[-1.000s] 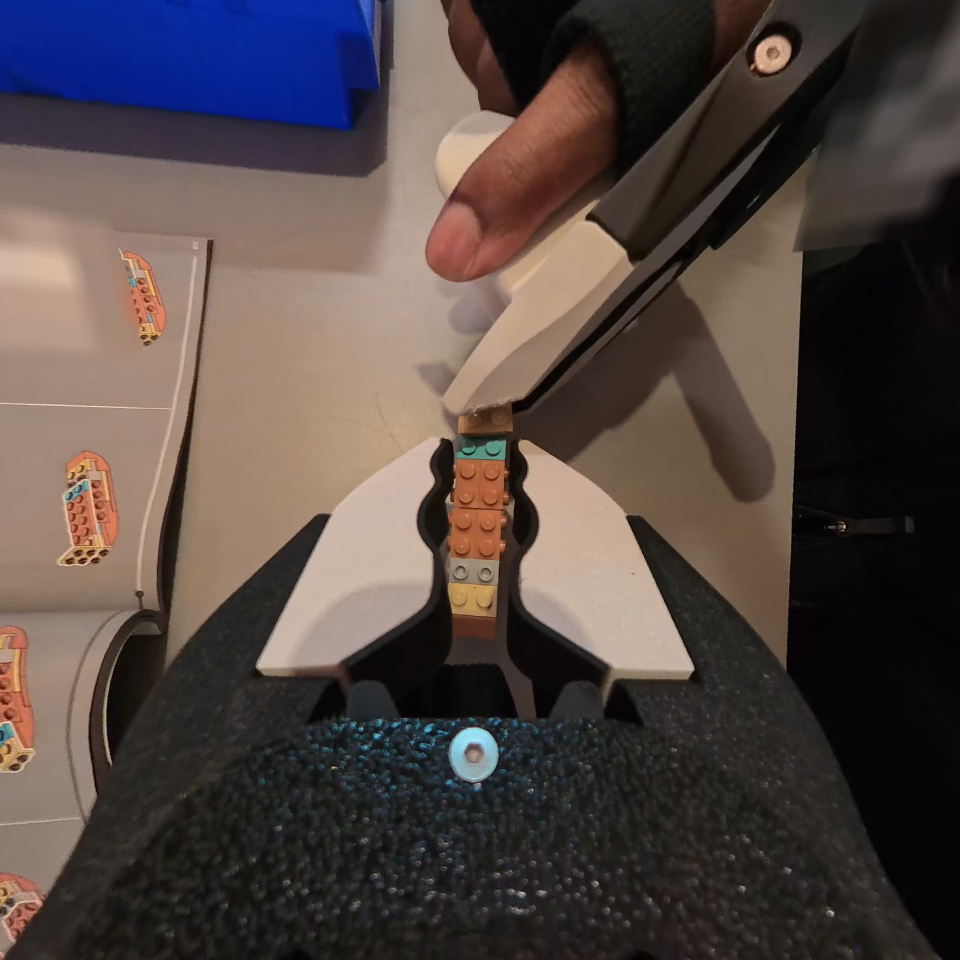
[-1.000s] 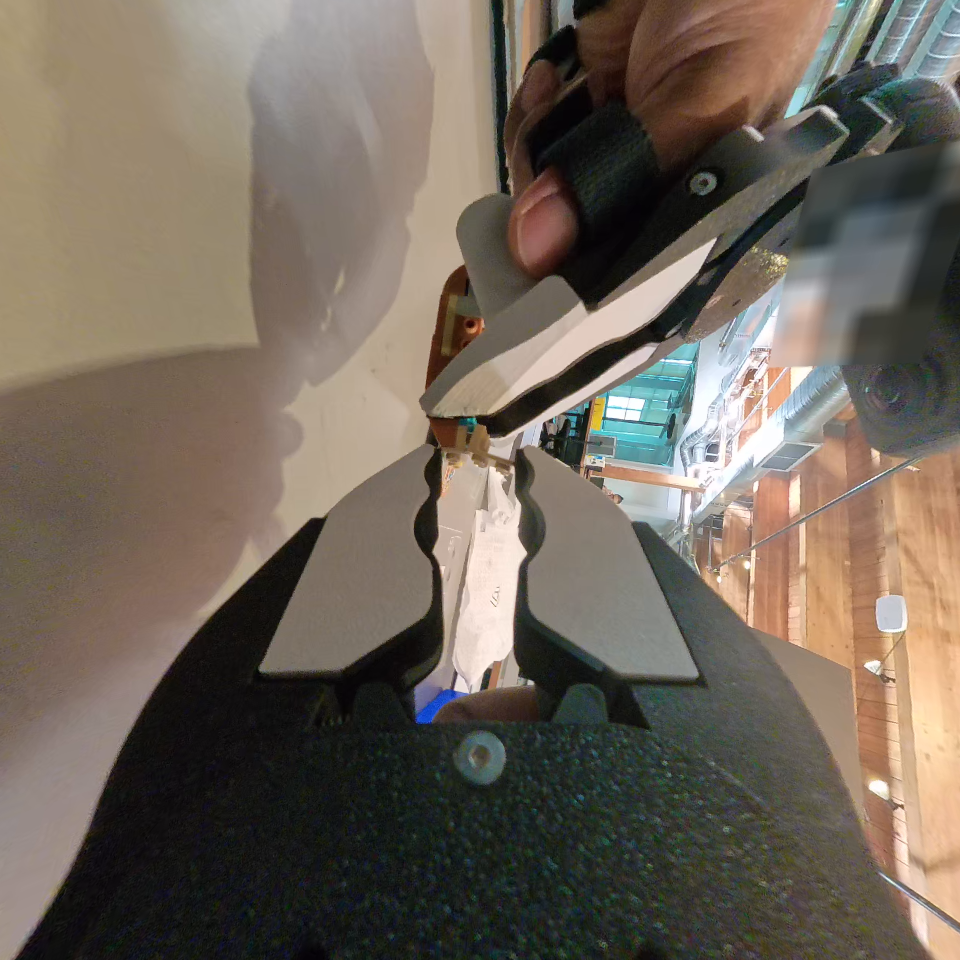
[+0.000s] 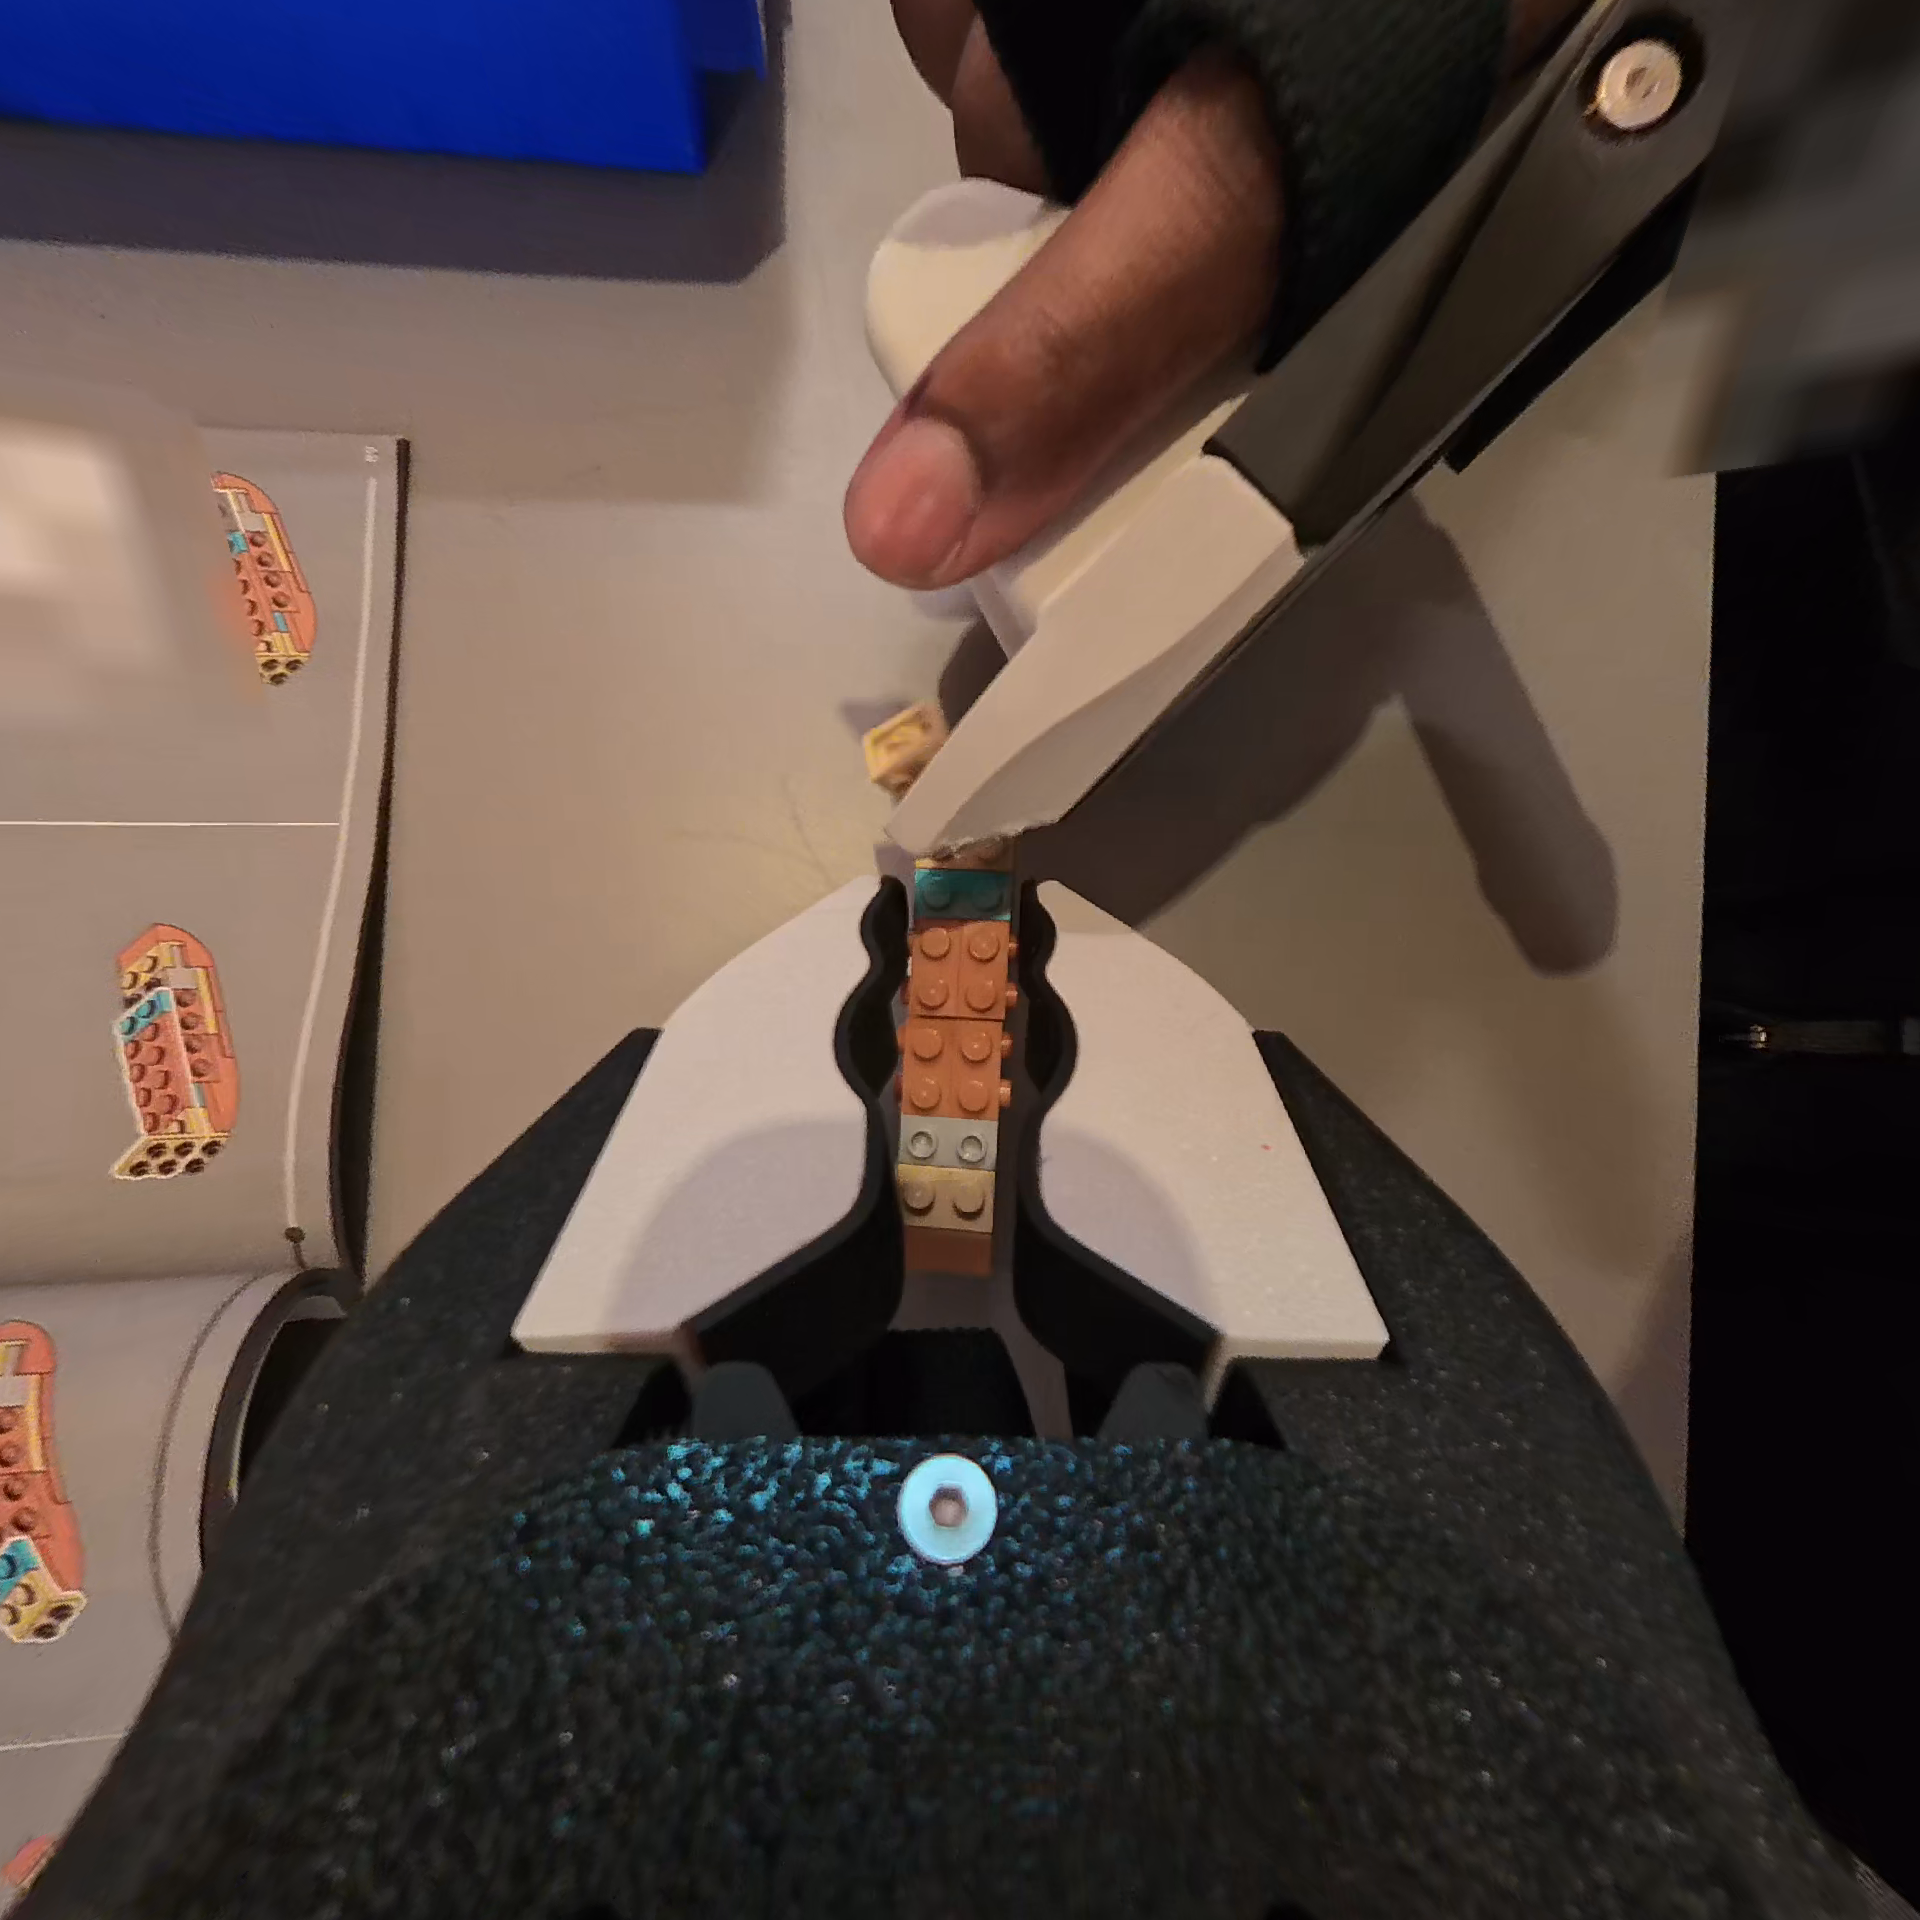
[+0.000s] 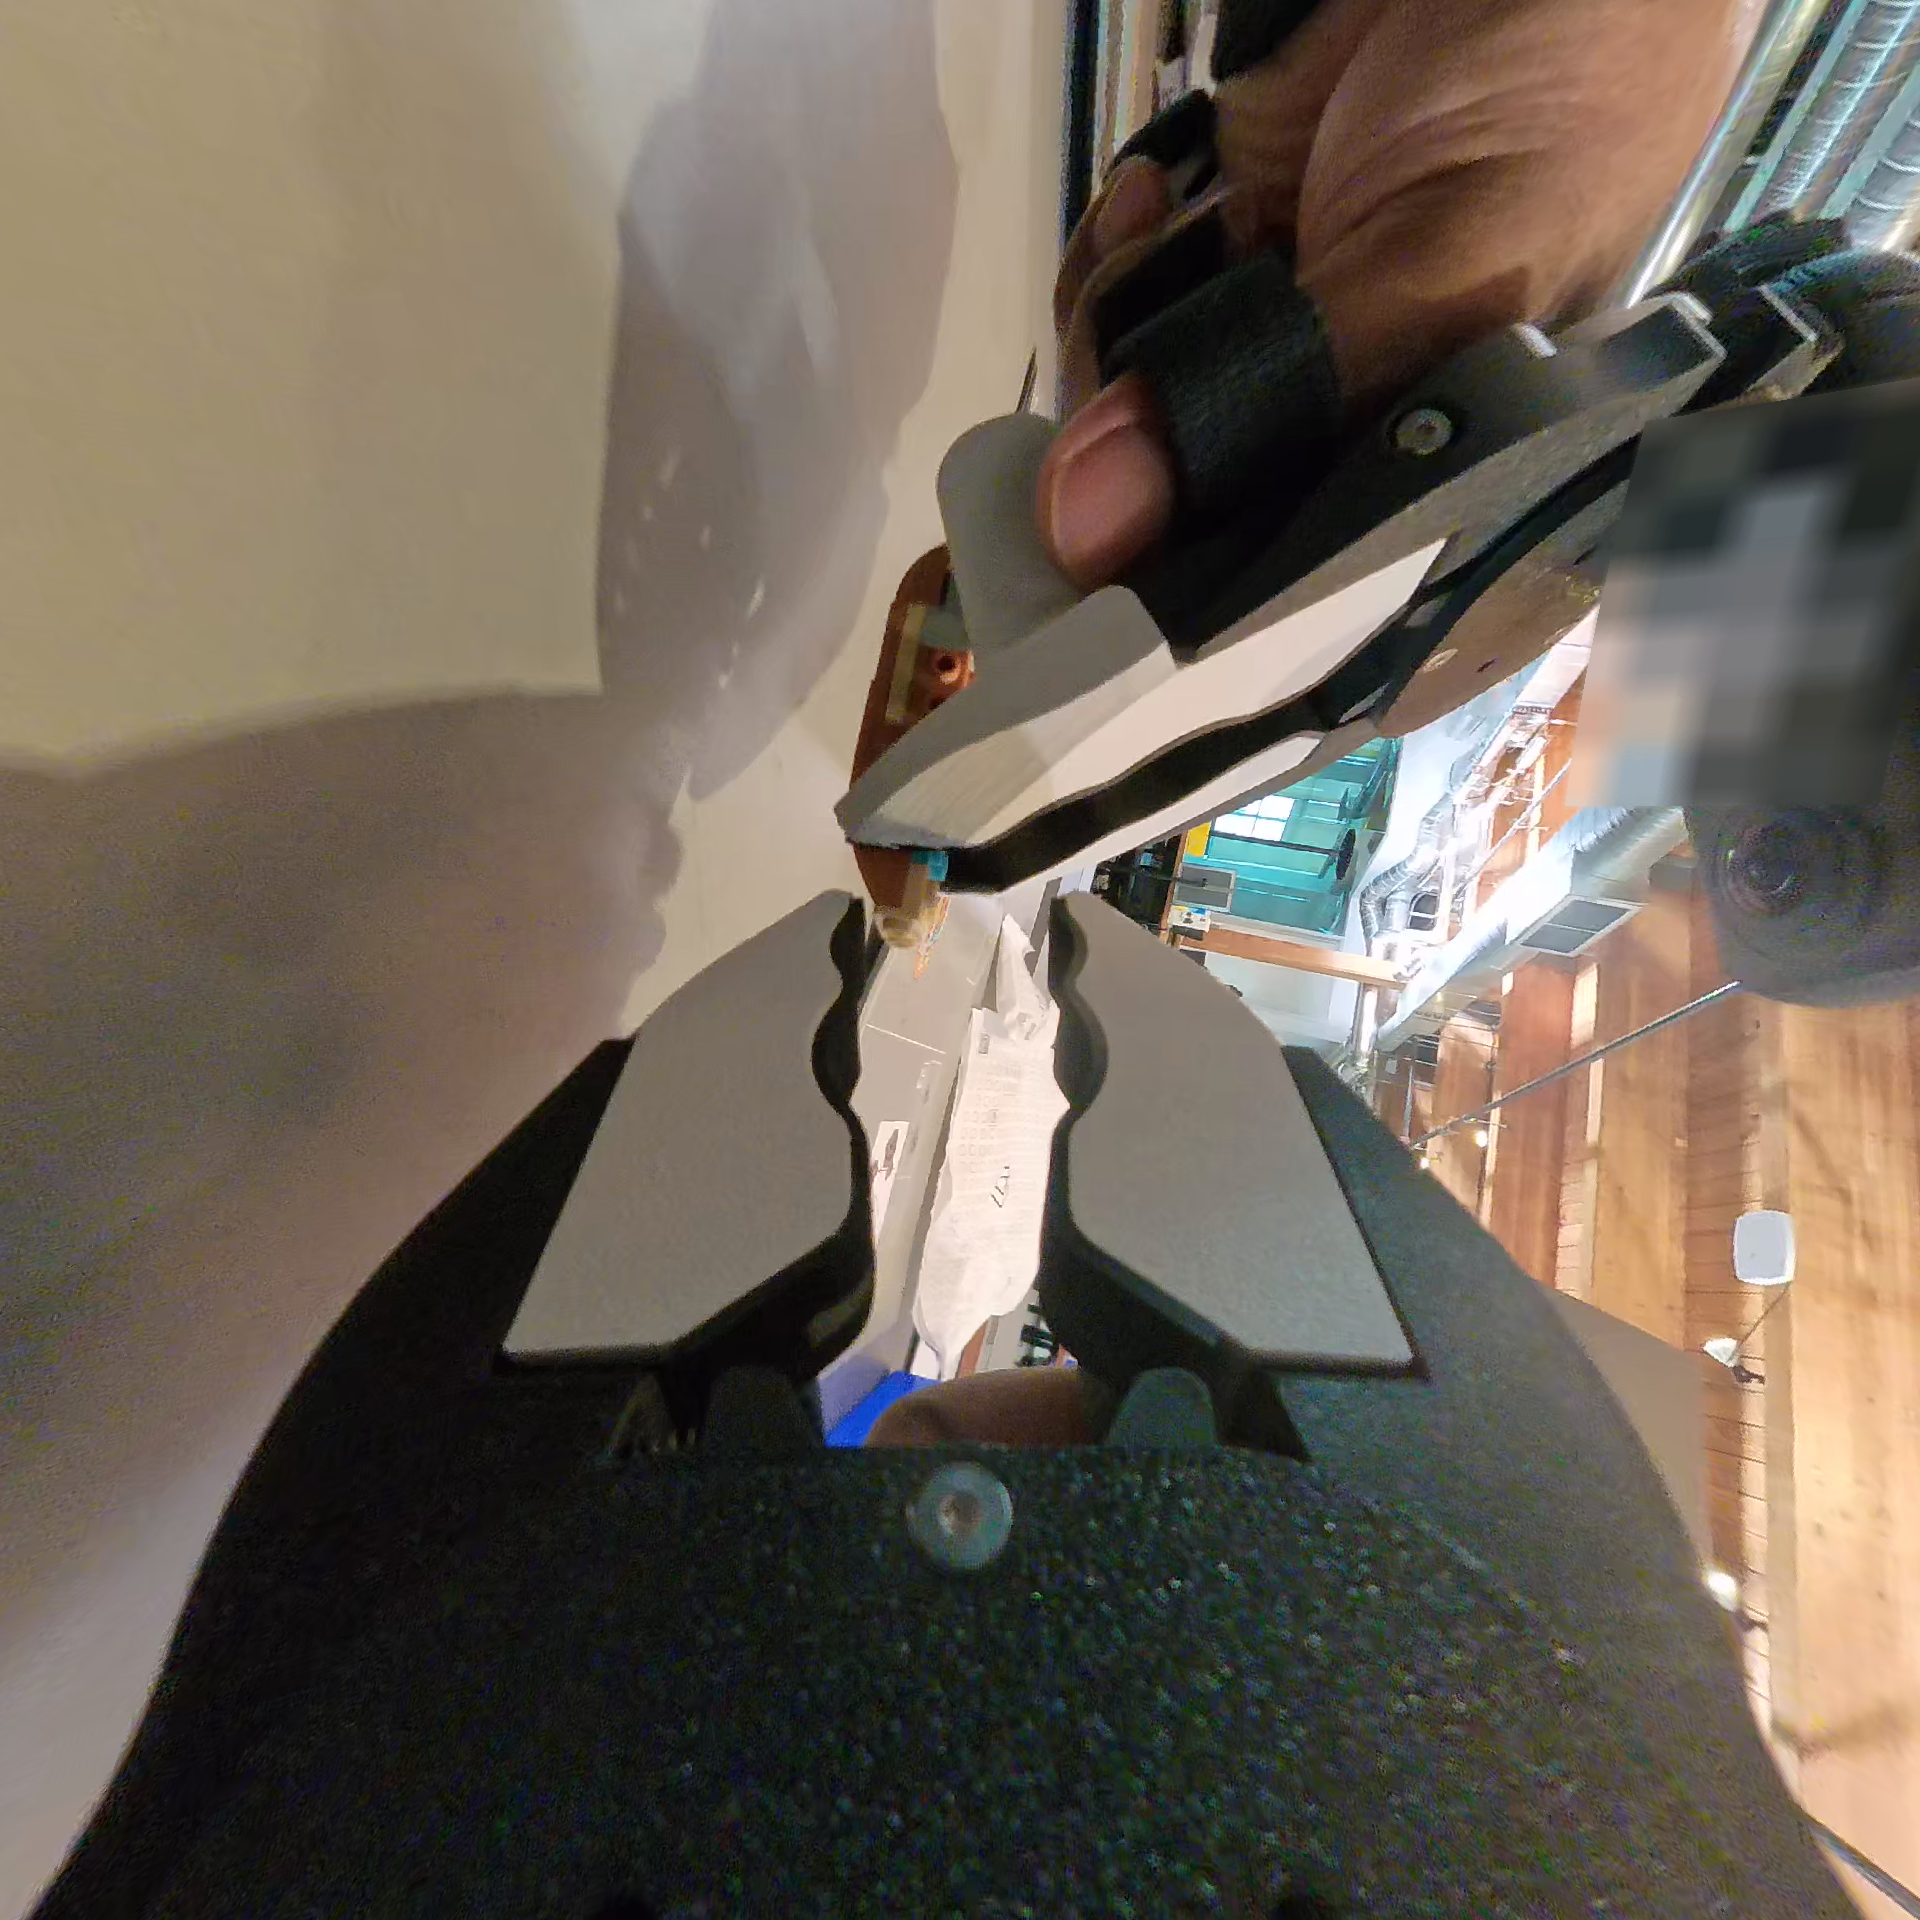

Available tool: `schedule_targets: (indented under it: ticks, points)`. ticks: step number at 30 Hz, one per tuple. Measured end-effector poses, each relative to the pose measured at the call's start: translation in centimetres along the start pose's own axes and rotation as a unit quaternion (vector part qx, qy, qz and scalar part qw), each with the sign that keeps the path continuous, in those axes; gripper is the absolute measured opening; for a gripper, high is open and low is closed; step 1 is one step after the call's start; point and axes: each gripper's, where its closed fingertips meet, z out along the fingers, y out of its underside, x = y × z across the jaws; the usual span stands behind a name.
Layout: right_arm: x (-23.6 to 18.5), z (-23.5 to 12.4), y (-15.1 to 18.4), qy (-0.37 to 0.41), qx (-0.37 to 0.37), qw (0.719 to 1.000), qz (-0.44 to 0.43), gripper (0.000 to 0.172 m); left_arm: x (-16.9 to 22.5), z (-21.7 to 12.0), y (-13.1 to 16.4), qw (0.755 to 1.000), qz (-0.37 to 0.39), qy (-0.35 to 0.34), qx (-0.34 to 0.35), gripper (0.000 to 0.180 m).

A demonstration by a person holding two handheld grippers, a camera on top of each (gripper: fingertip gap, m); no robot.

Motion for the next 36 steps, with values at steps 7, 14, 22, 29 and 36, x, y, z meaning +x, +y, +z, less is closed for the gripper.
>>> schedule_targets:
  ticks: [7, 14, 22, 29, 36]
  points:
    - [0.0, -0.5, 2.3, -0.022, -0.016, 0.998, 0.061, 0.035, -1.0, 0.6, 1.0, 1.0, -0.005, -0.011, -0.007, 0.02]
    - [-2.5, -1.8, 3.8, -0.121, -0.012, 0.925, 0.361, 0.029, -1.7, 2.5, 2.7, 0.998, 0.023, -0.048, -0.038, 0.02]
    - [-5.0, 0.0, 1.2, -0.203, 0.012, 0.881, 0.428, 0.03, -1.1, 3.3, 2.2, 0.998, 0.05, -0.038, -0.024, 0.02]
    - [-5.6, 0.5, 0.4, -0.232, 0.02, 0.872, 0.431, 0.018, -0.6, 3.4, 2.0, 0.998, 0.063, -0.028, -0.012, 0.02]
    - [-5.5, 0.6, 0.4, -0.219, 0.012, 0.874, 0.433, 0.018, -0.9, 3.1, 2.5, 0.997, 0.063, -0.04, -0.021, 0.026]
